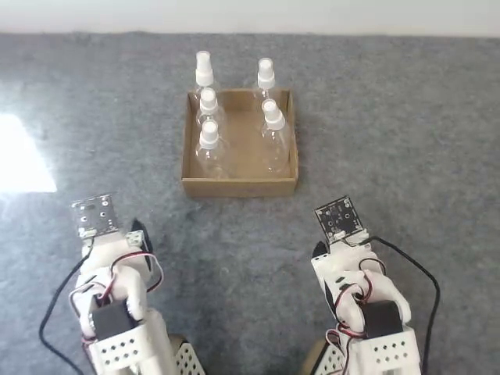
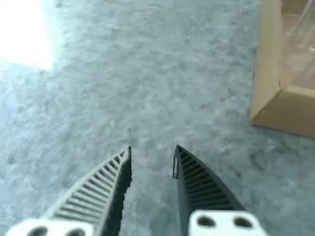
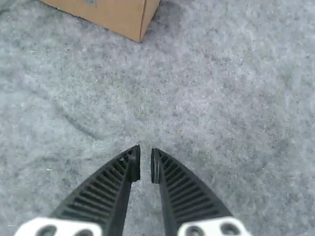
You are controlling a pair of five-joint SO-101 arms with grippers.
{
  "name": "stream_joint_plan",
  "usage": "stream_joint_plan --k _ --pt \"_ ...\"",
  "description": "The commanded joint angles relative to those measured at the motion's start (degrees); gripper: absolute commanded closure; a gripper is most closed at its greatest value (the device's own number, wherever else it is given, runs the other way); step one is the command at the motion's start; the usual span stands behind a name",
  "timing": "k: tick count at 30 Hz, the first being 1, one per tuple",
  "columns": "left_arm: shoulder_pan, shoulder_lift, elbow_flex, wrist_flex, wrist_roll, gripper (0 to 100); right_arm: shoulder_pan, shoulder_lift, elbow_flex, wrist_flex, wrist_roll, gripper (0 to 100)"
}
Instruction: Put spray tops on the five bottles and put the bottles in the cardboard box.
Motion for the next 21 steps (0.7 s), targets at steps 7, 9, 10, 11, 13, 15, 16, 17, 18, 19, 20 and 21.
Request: stream_joint_plan --k 7,9,10,11,13,15,16,17,18,19,20,21 --pt "18.0 -0.7 -0.5 9.6 -0.3 87 0.7 -0.8 1.2 0.5 0.7 98.5" --pt "21.3 -0.7 -0.5 9.5 -0.4 87 0.7 -0.8 1.2 0.5 0.7 98.5" --pt "22.3 -0.7 -0.5 9.6 -0.4 87 0.7 -0.8 1.2 0.5 0.7 98.5" --pt "23.2 -0.7 -0.5 9.6 -0.4 87 0.7 -0.8 1.2 0.5 0.7 98.5" --pt "24.4 -0.7 -0.5 9.6 -0.4 87 0.7 -0.8 1.2 0.5 0.7 98.5" --pt "24.4 -0.7 -0.5 9.6 -0.4 87 0.6 -0.8 1.2 0.5 0.7 98.5" --pt "24.3 -0.7 -0.5 9.6 -0.4 87 0.6 -0.8 1.2 0.5 0.7 98.5" --pt "24.3 -0.7 -0.5 9.6 -0.4 87 0.7 -0.8 1.2 0.5 0.7 98.5" --pt "24.3 -0.7 -0.5 9.6 -0.4 87 0.7 -0.8 1.2 0.5 0.7 98.5" --pt "24.3 -0.7 -0.5 9.6 -0.4 87 0.7 -0.8 1.2 0.5 0.7 98.5" --pt "24.3 -0.7 -0.5 9.6 -0.4 87 0.7 -0.8 1.2 0.5 0.7 98.5" --pt "24.3 -0.7 -0.5 9.6 -0.4 87 0.7 -0.8 1.2 0.5 0.7 98.5"
